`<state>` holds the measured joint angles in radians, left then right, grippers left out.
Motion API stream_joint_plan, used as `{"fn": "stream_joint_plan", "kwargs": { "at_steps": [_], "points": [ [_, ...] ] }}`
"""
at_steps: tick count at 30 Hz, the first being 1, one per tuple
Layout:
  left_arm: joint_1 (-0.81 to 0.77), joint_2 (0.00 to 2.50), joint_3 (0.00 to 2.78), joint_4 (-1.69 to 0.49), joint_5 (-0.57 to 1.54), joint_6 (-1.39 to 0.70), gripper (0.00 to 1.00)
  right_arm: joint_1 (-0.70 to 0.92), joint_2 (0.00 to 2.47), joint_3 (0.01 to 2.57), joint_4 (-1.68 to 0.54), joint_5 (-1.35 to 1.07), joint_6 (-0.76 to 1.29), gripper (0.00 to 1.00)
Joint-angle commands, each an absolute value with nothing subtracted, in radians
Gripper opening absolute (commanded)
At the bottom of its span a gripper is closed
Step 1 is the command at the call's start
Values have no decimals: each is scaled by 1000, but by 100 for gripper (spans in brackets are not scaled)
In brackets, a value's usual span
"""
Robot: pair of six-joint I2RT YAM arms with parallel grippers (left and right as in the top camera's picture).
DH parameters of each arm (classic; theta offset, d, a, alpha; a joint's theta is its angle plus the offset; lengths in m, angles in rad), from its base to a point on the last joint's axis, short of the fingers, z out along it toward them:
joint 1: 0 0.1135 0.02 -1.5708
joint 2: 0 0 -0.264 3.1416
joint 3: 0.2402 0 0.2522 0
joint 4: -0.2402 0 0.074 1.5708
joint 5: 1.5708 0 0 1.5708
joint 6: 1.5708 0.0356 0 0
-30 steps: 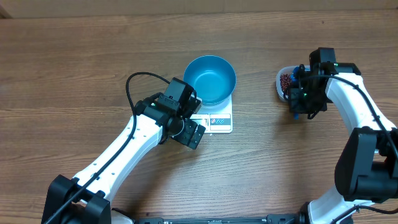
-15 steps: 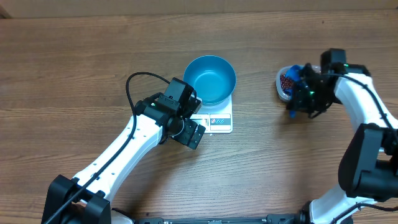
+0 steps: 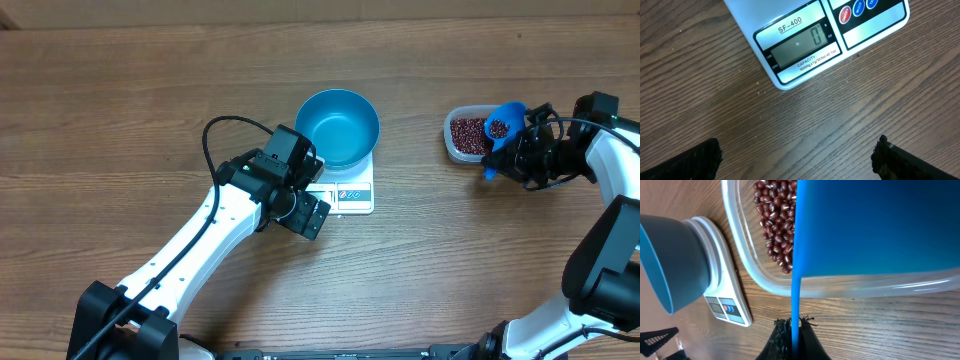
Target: Scoop item into bowl and weigh 150g on scale
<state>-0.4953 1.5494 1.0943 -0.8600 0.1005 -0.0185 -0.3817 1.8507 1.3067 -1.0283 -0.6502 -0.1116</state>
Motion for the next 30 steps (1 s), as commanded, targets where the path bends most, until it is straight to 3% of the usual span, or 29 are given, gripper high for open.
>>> {"fn": "stream_joint_plan", "kwargs": {
  "at_steps": [1,8,11,16,30],
  "points": [
    [-491,1531,1098,-859,97,1,99,-390,1859,1298,-1036,-673,-113,12],
    [-491,1531,1098,-859,97,1,99,-378,1859,1297,-1060,-556,-113,18],
    [-491,1531,1098,-859,97,1,100,-372,1859,1298,-1055,-515,-113,36],
    [-491,1531,1098,-859,97,1,100,-373,1859,1344,-1056,-493,-113,47],
    [-491,1531,1098,-859,97,1,100,-346,1859,1390,-1023,-427,-114,43]
  ]
}}
